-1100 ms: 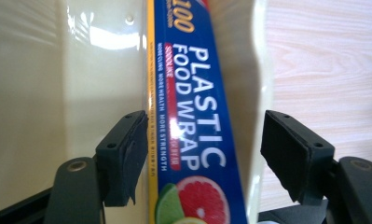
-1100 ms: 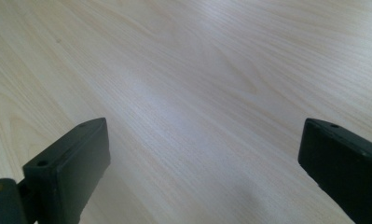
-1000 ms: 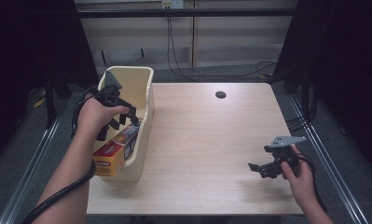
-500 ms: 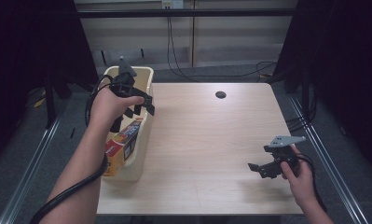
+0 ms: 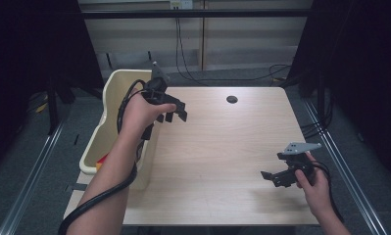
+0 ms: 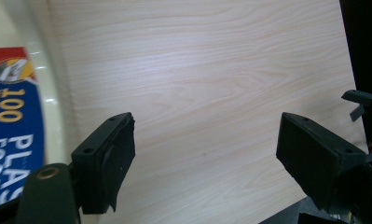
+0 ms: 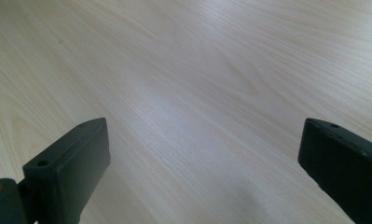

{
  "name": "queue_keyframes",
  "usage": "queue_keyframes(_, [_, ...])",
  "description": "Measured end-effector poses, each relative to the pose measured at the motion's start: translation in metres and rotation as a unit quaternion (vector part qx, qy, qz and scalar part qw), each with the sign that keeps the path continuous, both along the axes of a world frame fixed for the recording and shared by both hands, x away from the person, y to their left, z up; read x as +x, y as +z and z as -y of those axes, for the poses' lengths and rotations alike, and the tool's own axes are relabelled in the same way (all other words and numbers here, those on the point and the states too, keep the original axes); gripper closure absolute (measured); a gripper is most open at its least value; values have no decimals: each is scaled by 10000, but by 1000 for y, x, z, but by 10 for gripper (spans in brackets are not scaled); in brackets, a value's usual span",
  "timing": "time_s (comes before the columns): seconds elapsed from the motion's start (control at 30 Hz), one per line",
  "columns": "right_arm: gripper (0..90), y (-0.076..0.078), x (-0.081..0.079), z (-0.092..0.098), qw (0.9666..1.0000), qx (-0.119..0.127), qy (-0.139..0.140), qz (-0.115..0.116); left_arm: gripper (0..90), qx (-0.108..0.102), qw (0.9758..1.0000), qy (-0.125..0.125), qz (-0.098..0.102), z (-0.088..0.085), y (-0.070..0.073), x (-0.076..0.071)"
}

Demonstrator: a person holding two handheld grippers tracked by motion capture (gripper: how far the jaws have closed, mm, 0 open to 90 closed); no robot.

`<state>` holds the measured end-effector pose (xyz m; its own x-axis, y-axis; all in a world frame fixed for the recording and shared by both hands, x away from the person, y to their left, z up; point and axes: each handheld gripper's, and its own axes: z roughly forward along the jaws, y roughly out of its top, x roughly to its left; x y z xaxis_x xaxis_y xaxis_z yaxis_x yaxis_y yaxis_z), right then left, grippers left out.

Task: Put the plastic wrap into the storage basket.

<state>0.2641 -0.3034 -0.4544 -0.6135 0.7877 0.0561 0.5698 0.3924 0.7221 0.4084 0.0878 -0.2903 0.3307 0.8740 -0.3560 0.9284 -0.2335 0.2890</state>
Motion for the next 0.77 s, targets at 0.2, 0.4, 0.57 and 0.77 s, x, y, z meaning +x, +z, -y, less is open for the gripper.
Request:
queue_keyframes(0.2, [20,0,0,1,10000,7,7,23,168,-96,9999,-133,18,14,-15,-1])
queue_keyframes(0.4, [20,-1,0,0,10000,-7,14,2,151,-146,9995,-279,3,27,-29,-4])
queue_keyframes(0.57, [19,-1,0,0,10000,18,6,-5,145,-247,9990,-375,60,36,-38,-6])
queue_keyframes(0.77, [19,-1,0,0,10000,-19,-3,-1,136,-330,9985,-426,43,45,-48,-6])
